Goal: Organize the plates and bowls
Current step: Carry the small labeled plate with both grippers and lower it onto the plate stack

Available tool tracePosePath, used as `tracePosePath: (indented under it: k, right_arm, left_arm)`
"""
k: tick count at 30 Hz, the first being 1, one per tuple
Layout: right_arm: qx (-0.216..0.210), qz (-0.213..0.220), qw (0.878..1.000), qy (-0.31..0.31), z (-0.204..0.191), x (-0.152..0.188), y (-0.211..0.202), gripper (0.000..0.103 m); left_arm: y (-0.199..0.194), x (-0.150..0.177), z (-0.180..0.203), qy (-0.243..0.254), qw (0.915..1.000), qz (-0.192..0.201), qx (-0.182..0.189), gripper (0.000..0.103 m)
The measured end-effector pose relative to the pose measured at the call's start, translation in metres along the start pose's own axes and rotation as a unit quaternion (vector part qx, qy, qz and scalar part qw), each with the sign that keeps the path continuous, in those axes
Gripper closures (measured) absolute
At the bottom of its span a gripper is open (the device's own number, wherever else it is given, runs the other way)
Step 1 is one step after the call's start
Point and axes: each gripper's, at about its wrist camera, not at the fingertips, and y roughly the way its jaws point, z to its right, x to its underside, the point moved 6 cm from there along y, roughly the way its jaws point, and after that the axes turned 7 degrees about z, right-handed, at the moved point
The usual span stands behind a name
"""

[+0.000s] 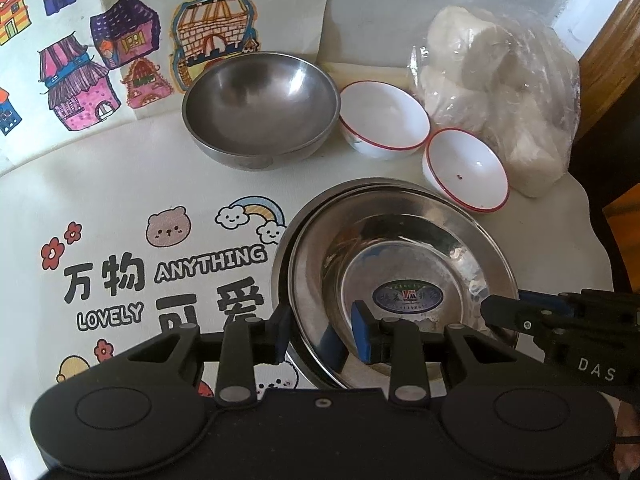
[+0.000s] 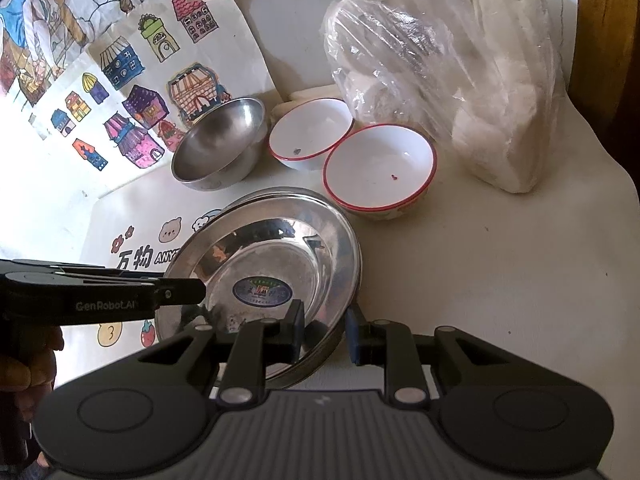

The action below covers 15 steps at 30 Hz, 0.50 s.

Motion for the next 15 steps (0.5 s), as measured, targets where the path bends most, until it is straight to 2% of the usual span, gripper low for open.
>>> tracePosePath:
  k: [15]
  right_arm:
    - [0.002, -0.001, 1.0, -0.015, -0.0019, -0.0002, 0.002, 0.077]
  left_arm:
    - [0.0013, 0.0009, -0.0011, -0.005, 1.0, -0.002, -0.005, 0.067]
